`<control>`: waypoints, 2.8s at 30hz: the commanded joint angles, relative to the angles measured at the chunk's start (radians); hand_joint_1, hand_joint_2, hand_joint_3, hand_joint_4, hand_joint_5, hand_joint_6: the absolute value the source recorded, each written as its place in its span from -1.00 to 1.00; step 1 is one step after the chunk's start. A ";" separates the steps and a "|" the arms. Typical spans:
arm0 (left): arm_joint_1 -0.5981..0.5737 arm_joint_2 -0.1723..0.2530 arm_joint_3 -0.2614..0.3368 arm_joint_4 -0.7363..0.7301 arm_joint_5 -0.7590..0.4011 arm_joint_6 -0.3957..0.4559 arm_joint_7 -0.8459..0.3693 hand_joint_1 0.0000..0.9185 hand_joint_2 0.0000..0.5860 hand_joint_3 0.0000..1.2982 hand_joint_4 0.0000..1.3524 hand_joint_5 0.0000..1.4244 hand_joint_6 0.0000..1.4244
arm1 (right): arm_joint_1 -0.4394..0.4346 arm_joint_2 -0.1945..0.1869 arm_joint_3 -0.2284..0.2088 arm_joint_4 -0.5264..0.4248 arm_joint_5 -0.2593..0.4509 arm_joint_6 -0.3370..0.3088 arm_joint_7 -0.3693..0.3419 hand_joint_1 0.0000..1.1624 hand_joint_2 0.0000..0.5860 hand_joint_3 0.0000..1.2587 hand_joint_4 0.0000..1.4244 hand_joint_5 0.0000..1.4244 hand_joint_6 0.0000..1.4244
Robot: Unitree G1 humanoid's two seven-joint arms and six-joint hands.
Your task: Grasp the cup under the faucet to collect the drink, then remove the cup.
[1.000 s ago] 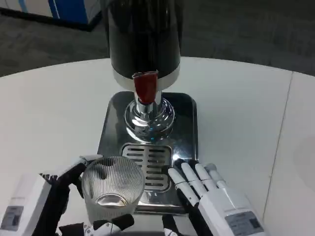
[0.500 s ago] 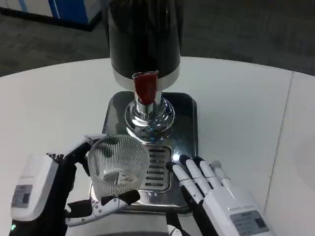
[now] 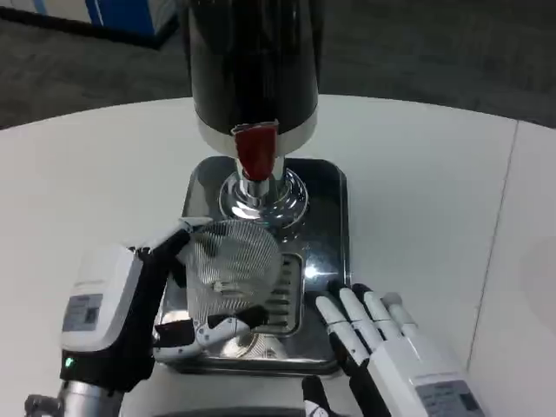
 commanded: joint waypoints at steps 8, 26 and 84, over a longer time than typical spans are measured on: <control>-0.217 0.004 -0.087 0.287 0.002 -0.008 0.143 0.26 -0.41 0.47 0.55 0.70 0.87 | 0.015 -0.005 -0.022 -0.023 -0.004 0.006 0.015 -0.60 0.92 -0.88 -1.00 -1.00 -1.00; -0.344 -0.024 -0.200 0.526 -0.061 -0.097 0.184 0.04 -0.49 0.38 0.39 0.53 0.66 | 0.016 0.013 -0.039 -0.041 -0.006 0.020 0.036 -0.60 0.92 -0.88 -1.00 -1.00 -1.00; -0.325 0.170 0.367 -0.142 -1.606 0.744 -1.572 -1.00 -0.71 -0.96 -1.00 -0.86 -0.95 | 0.011 0.061 -0.013 -0.020 0.000 0.029 0.033 -0.60 0.92 -0.88 -1.00 -1.00 -1.00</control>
